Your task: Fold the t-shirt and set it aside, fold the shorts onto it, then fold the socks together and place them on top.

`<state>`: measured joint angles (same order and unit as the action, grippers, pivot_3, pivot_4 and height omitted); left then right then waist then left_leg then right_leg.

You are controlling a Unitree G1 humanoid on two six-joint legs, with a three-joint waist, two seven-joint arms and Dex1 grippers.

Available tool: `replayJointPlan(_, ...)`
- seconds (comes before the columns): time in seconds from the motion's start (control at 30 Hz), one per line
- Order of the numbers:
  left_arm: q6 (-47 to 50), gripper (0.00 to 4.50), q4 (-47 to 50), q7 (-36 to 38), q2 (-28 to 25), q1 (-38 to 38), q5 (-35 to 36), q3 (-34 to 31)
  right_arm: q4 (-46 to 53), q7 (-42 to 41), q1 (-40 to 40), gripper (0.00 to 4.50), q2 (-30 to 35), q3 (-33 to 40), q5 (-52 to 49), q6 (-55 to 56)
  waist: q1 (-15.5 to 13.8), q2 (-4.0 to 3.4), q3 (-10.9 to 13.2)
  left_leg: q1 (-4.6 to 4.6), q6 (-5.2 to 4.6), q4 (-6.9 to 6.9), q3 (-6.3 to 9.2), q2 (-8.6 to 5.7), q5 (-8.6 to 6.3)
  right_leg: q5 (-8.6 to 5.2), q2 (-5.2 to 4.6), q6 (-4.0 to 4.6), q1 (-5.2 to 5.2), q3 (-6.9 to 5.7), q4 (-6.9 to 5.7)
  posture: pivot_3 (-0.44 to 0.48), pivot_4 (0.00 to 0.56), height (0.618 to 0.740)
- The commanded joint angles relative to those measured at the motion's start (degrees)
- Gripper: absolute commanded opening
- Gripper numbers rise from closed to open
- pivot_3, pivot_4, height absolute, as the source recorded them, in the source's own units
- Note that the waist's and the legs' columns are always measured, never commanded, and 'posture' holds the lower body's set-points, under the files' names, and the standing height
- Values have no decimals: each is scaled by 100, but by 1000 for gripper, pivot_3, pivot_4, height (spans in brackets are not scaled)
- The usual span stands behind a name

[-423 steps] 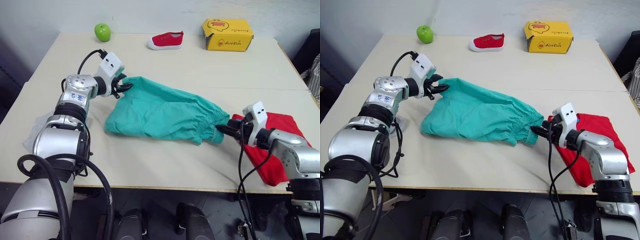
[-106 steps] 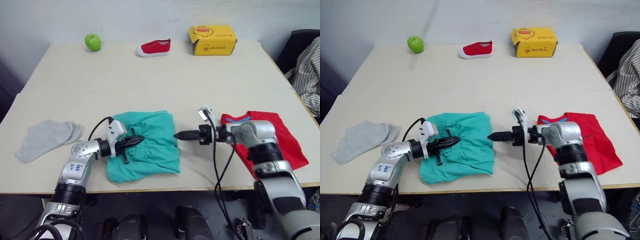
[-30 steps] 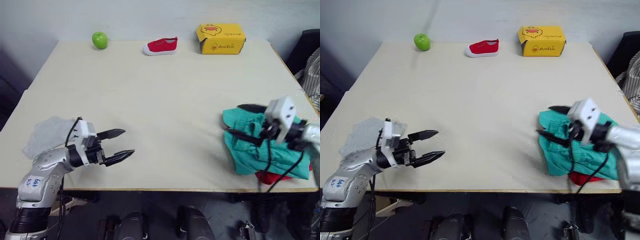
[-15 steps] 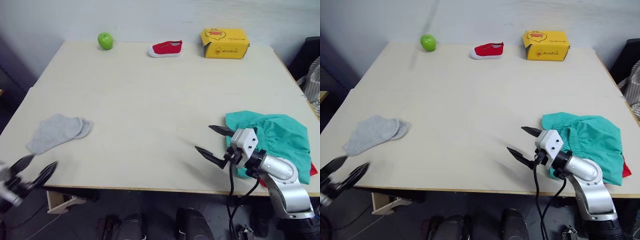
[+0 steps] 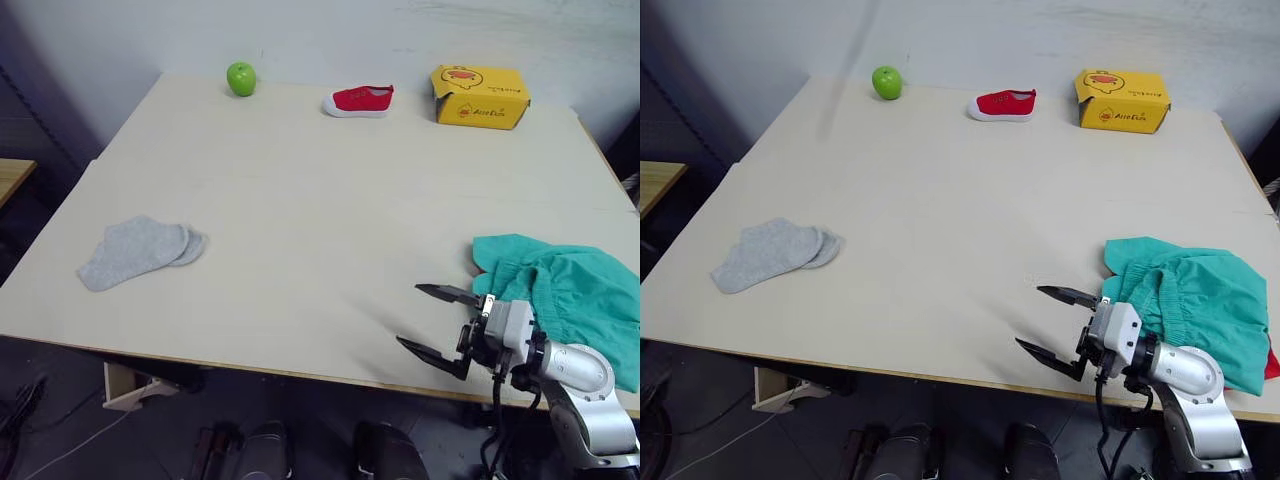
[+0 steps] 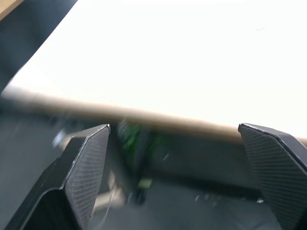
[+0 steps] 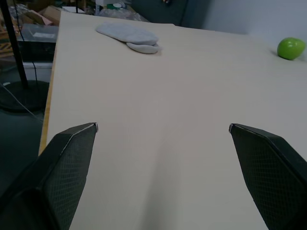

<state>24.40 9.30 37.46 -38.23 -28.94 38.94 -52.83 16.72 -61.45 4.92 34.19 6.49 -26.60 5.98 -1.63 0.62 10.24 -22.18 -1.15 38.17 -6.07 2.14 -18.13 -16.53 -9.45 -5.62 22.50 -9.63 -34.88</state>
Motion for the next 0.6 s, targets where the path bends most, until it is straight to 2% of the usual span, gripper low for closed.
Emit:
replayJointPlan(0.03,471,4500,246,8,-949,721,-229,712,380,133,-284,4483,73,62,-264,-223,20,-2,1,2,-3,0,-8,0,9,0,6,1,6,7,-10,0,150,740)
replayJointPlan(0.1,759,4500,-21,-95,-1381,1704,-400,1537,397,163,-406,4483,66,48,-245,-271,41,-11,3,4,-19,-1,-25,-2,27,1,39,0,13,20,-17,0,150,740)
replayJointPlan(0.17,1042,4500,-258,-216,-1569,2531,-540,2166,383,188,-464,4483,58,35,-173,-256,52,-14,4,19,-8,-8,-55,-1,28,3,48,-2,17,32,-18,0,150,740)
replayJointPlan(0.3,1181,4500,-924,-50,-1660,3737,-1122,3376,299,265,-526,4483,71,12,-51,-267,139,-12,4,18,15,-10,-95,23,20,8,88,-10,30,39,-25,0,150,740)
replayJointPlan(0.43,1075,4500,-1807,-164,-1413,4765,-1840,4309,390,419,-500,4483,59,49,10,-346,172,-11,5,17,20,-10,-114,14,17,7,99,-10,39,42,-20,0,150,740)
replayJointPlan(0.6,1034,2939,-2317,-283,-1062,5307,-2285,4720,596,642,-238,4500,72,149,24,-445,168,-10,5,15,19,-4,-118,6,18,7,100,-11,40,52,-20,0,150,740)
